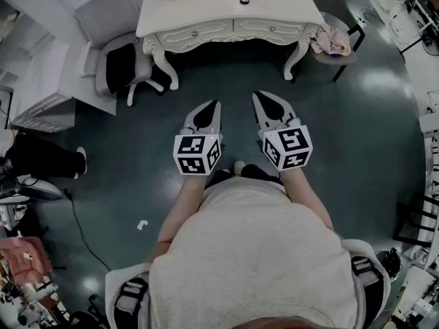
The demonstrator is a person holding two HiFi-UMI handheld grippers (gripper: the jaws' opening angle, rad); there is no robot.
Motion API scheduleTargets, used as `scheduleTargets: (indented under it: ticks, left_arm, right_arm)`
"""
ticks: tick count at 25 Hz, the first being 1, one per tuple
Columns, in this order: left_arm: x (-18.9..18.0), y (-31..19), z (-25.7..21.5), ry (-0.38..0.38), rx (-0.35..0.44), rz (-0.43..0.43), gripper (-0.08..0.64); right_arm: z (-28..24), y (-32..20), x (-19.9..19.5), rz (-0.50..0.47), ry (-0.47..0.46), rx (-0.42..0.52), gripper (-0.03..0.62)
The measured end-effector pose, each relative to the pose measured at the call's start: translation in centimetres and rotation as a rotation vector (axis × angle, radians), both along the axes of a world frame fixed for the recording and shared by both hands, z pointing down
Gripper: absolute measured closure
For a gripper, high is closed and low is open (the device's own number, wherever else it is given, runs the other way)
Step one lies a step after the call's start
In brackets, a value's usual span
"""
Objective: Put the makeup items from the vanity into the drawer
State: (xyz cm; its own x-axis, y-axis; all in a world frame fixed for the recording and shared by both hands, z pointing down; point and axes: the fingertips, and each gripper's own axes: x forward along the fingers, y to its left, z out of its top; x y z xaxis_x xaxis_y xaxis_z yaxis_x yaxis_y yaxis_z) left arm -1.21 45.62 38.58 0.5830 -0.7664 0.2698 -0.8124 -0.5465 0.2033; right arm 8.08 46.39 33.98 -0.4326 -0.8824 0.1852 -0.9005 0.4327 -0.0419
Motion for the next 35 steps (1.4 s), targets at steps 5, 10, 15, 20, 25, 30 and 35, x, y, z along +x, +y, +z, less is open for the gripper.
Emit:
scheduleTargets:
  ticks: [5, 10, 15, 20, 25, 30, 35]
  left_arm:
    - [0.9, 0.1, -0.6, 0.016, 0.012, -0.005, 0.551]
    - [1.7, 0.3, -0.8, 0.025, 0.02, -0.008, 0.551]
    - [2.8, 0.2, -0.7, 0.031, 0.026, -0.016, 0.551]
    - [3.5, 0.4, -0.1, 0.03, 0.021, -0.044, 0.551]
    - [3.8, 0.1, 0.8, 0.017, 0.002, -0.065, 0.551]
    - [3.8, -1.1, 1.2, 0.016, -0.008, -0.054, 0.551]
    - [3.6, -4.4, 2.2, 0.014, -0.029, -0.039, 0.551]
  right_arm:
    - [0.1, 0.4, 0.5, -0.003, -0.007, -0.003, 0.584]
    - [0.5, 0.9, 1.1, -0.009, -0.017, -0.02, 0.584]
    - [0.6, 0.9, 2.0, -0.036, -0.062, -0.018, 0.584]
    - [1.6, 1.0, 2.8, -0.059, -0.08, -0.035, 0.584]
    - [3.0, 0.7, 2.8, -0.092, -0.09, -0.076, 0.584]
    - [3.7, -0.9, 3.3, -0.087, -0.105, -0.086, 0.584]
    - [4.1, -4.4, 3.6, -0.053, -0.105, -0.09, 0.584]
